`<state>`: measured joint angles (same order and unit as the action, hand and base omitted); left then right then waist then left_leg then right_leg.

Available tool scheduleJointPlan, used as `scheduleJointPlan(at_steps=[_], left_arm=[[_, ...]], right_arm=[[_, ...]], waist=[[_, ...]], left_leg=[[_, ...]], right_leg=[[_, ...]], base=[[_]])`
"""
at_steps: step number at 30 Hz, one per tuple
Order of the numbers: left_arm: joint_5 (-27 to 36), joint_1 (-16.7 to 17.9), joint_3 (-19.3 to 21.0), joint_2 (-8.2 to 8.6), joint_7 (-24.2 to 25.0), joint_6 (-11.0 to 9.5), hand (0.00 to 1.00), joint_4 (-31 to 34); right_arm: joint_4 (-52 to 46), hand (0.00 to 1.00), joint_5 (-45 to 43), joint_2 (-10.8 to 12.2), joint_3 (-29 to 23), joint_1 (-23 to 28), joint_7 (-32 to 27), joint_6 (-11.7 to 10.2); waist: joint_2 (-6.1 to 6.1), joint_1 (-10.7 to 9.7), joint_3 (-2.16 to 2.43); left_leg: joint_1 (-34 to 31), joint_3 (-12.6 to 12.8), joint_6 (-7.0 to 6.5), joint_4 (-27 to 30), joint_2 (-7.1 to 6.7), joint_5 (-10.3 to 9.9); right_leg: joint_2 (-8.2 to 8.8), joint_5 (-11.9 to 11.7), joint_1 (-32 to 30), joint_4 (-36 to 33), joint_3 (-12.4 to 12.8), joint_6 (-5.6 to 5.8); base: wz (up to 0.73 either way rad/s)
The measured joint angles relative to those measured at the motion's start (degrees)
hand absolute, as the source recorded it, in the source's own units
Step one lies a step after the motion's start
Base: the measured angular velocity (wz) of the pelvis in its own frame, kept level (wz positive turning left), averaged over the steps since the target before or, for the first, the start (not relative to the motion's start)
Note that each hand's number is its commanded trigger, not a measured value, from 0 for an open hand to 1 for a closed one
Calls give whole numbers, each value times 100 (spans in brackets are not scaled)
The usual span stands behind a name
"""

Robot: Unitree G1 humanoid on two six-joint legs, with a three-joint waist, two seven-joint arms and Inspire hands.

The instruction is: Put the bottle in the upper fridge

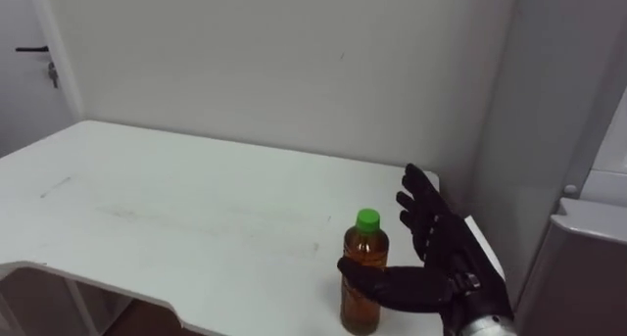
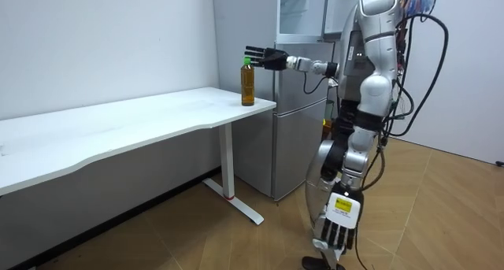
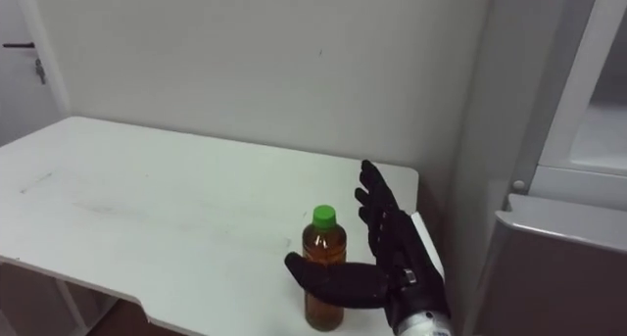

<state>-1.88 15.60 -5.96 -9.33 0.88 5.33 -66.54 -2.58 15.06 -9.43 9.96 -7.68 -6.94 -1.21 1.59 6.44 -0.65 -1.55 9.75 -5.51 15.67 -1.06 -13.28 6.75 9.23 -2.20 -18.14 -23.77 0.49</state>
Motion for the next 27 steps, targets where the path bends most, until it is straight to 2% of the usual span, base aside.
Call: scheduleJointPlan(at_steps=[2,5,16,21,23,27], left_arm=[[-2,4,-2,1,-20,20,0,8],[-1,14,4,-8,-24,73,0,14],[-18,7,7,-7,-57,91,0,36],[-45,19,2,-13,-64,213,0,144],[-41,18,-3,-14,-58,240,0,244],[-35,11,-165,-16,-79,370,0,366]], right_arm=[[237,0,-144,-18,-3,-95,-73,8],[424,0,-215,-21,-1,-112,-204,55],[948,0,-662,-31,-32,-249,-516,173],[1094,0,-776,-27,7,-257,-559,200],[1227,0,-1090,-35,11,-257,-660,268],[1431,0,-1118,-33,17,-331,-808,395]], waist=[[-25,15,1],[-53,25,14],[-72,21,10],[-101,73,10],[-130,135,3],[-157,214,13]], left_leg=[[-32,-25,-47,1,-76,18],[-87,-55,-89,79,-96,-1],[-96,-192,-157,201,-173,-40],[-99,-208,-175,204,-192,-41],[-107,-209,-187,203,-215,-34],[-98,-215,-214,195,-246,-19]], right_leg=[[102,62,-77,-142,3,32],[127,59,-97,-171,11,38],[204,36,-36,-234,-3,95],[238,35,-62,-294,-19,104],[288,68,-107,-395,-48,151],[317,79,-109,-398,-54,156]], base=[[8],[6],[5],[1],[0],[1]])
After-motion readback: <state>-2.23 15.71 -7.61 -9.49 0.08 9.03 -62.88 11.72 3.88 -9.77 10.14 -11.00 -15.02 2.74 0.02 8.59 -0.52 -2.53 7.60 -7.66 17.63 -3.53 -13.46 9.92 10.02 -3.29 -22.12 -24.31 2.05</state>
